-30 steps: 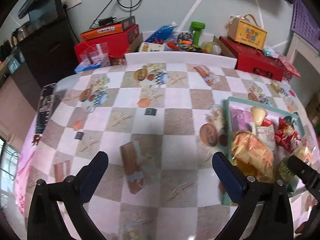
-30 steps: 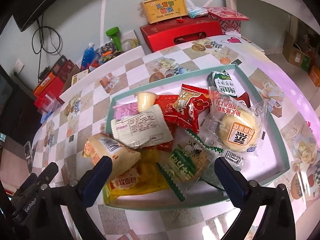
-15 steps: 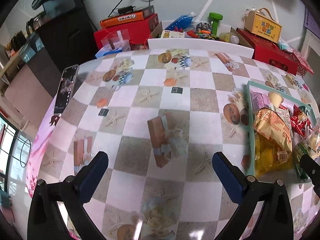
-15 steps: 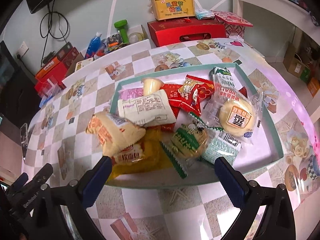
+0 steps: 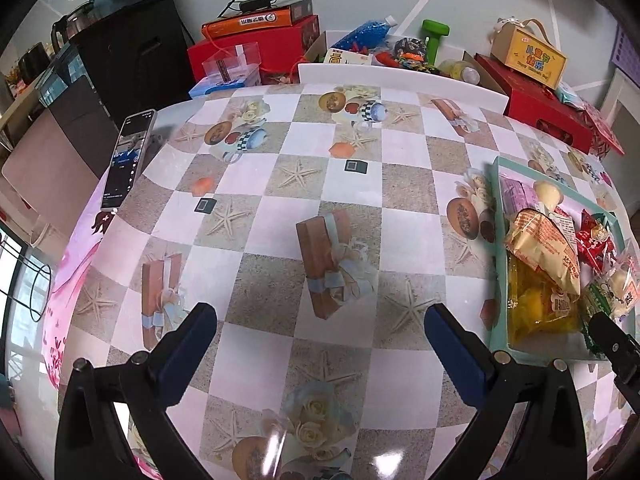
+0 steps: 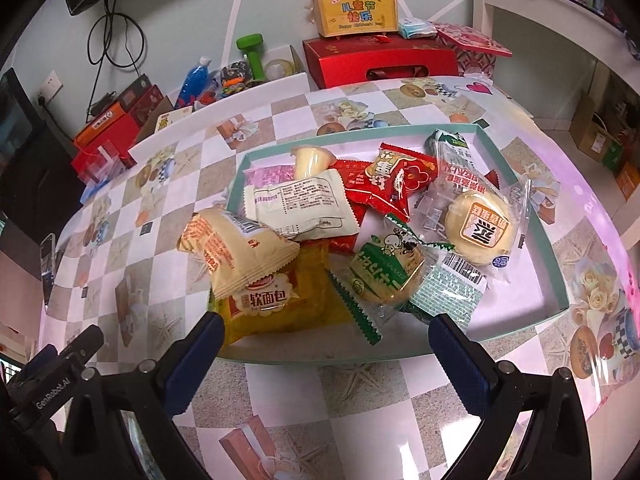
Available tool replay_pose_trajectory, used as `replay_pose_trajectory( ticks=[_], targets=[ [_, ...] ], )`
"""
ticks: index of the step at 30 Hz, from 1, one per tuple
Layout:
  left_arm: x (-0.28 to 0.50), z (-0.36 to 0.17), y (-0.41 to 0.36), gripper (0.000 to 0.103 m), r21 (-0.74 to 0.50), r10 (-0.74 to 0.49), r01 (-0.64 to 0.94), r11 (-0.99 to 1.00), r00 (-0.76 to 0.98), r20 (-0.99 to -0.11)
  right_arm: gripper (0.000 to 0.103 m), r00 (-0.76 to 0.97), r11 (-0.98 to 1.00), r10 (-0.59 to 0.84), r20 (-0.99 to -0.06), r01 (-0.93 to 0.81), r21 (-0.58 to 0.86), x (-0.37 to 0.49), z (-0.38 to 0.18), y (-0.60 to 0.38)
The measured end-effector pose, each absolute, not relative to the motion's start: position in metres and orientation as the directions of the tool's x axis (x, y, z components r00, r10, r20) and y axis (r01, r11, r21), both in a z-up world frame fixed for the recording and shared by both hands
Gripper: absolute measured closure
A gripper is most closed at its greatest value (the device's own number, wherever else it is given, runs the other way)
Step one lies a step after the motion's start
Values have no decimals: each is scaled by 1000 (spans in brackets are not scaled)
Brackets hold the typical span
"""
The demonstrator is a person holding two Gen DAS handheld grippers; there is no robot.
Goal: Organize snacks
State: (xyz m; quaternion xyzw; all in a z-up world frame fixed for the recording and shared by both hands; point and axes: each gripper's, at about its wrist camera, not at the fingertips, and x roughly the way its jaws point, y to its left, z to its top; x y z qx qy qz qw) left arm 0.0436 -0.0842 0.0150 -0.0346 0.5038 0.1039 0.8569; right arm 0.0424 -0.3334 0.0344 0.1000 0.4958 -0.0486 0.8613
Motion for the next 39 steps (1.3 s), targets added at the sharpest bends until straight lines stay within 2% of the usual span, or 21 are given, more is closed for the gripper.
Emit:
replay_pose_trajectory(
  ticks=[39],
  targets=[
    [48, 14, -88, 0, 49, 133, -190, 981, 461, -878, 0, 504, 978, 36, -863, 161, 135, 47, 30, -329]
  ],
)
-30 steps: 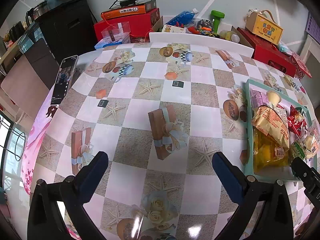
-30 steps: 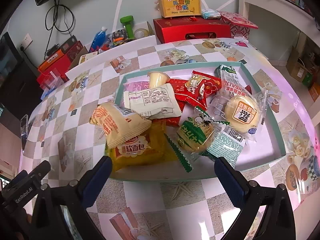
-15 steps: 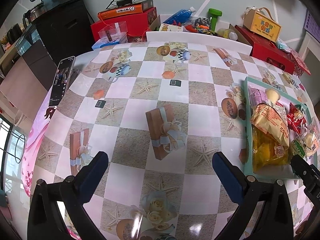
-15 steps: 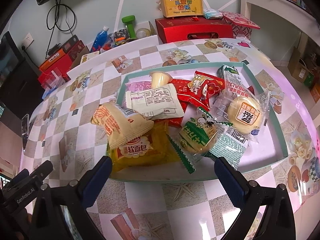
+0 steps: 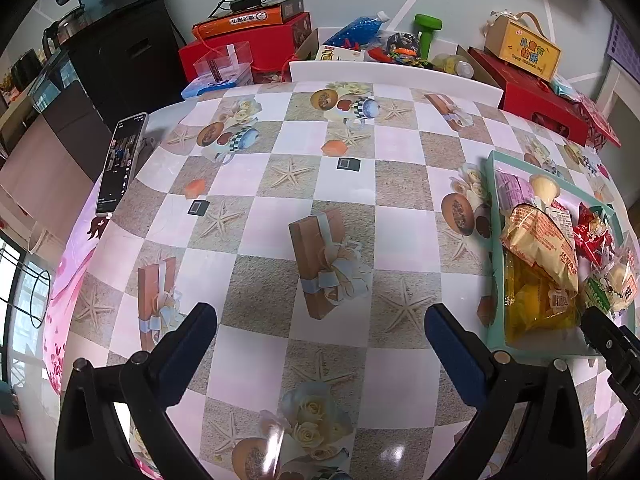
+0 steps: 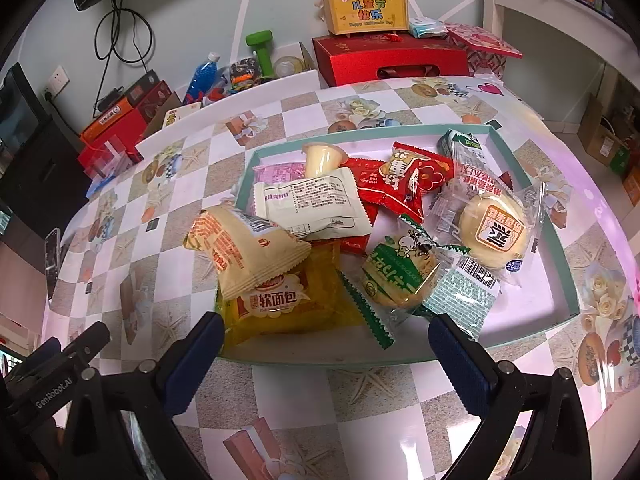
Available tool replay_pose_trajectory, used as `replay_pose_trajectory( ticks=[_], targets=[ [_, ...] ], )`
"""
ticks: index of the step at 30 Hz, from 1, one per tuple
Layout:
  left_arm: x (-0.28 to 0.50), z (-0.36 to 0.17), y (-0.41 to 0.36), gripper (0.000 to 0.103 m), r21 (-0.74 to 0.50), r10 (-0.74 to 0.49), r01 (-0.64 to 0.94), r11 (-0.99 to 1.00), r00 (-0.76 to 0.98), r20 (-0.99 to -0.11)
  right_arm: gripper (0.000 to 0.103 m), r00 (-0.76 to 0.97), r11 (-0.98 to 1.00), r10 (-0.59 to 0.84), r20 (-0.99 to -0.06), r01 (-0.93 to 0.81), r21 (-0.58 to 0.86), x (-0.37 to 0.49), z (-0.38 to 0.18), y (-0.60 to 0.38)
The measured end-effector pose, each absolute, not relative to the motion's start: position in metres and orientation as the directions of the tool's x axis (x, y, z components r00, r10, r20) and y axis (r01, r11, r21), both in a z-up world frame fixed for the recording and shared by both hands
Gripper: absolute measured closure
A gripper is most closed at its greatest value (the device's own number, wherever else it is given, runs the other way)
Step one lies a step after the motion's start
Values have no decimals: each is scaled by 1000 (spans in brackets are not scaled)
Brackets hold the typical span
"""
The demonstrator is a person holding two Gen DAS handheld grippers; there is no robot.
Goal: Organize snacks
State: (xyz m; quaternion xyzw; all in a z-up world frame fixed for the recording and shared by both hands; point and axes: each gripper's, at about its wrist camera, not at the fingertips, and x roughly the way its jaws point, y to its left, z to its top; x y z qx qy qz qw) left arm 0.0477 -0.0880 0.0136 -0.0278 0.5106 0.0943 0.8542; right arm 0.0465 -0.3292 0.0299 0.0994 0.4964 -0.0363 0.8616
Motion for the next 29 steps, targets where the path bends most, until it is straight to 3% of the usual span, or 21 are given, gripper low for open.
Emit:
replay_pose_trajectory(
  ticks=[29],
  targets=[
    [45, 19, -87, 0, 51, 140, -193, 980, 480, -866, 0, 504, 978, 37, -863, 160, 136, 47, 29, -330]
  ],
)
